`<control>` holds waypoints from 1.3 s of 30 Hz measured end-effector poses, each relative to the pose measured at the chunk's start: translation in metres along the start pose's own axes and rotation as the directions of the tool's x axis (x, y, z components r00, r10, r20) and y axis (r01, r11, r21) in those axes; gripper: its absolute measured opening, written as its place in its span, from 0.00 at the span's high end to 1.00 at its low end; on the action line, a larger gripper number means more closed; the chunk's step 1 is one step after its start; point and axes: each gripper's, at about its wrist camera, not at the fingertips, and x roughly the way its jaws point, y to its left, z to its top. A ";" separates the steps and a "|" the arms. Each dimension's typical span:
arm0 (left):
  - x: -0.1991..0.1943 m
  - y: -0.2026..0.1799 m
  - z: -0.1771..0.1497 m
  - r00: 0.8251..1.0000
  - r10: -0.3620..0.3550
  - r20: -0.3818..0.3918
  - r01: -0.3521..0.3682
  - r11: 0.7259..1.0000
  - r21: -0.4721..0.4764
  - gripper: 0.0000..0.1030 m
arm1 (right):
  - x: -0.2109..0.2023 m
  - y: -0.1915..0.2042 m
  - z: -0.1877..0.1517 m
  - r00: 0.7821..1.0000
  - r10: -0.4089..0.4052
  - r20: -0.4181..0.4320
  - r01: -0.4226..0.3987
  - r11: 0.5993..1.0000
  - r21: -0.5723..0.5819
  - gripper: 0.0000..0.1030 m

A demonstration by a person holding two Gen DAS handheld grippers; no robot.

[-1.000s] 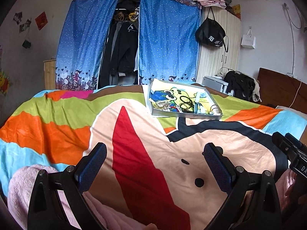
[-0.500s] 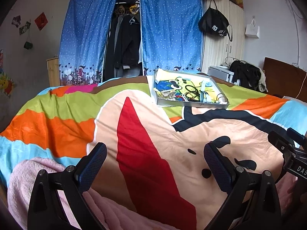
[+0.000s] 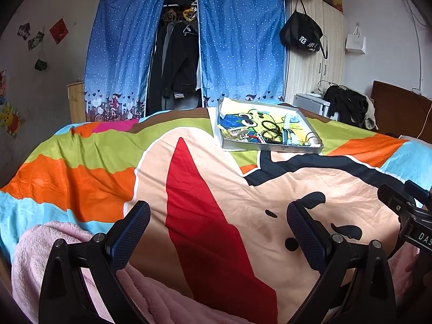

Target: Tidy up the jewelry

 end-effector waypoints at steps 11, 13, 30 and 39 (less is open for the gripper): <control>-0.001 0.000 0.001 1.000 -0.002 0.003 0.002 1.000 0.007 0.04 | 0.000 0.000 0.000 1.000 0.000 0.001 0.000 1.000 0.001 0.00; 0.000 0.001 0.002 1.000 -0.002 0.003 0.002 1.000 0.010 0.04 | 0.000 0.000 0.000 1.000 0.000 0.000 0.000 1.000 0.001 0.00; 0.000 0.002 0.002 1.000 -0.004 0.004 0.004 1.000 0.015 0.04 | 0.000 0.000 0.000 1.000 0.000 -0.001 0.000 1.000 0.000 0.00; -0.001 0.003 0.002 1.000 -0.005 0.004 0.005 1.000 0.016 0.04 | 0.000 0.000 0.001 1.000 0.000 -0.001 0.000 1.000 0.001 0.00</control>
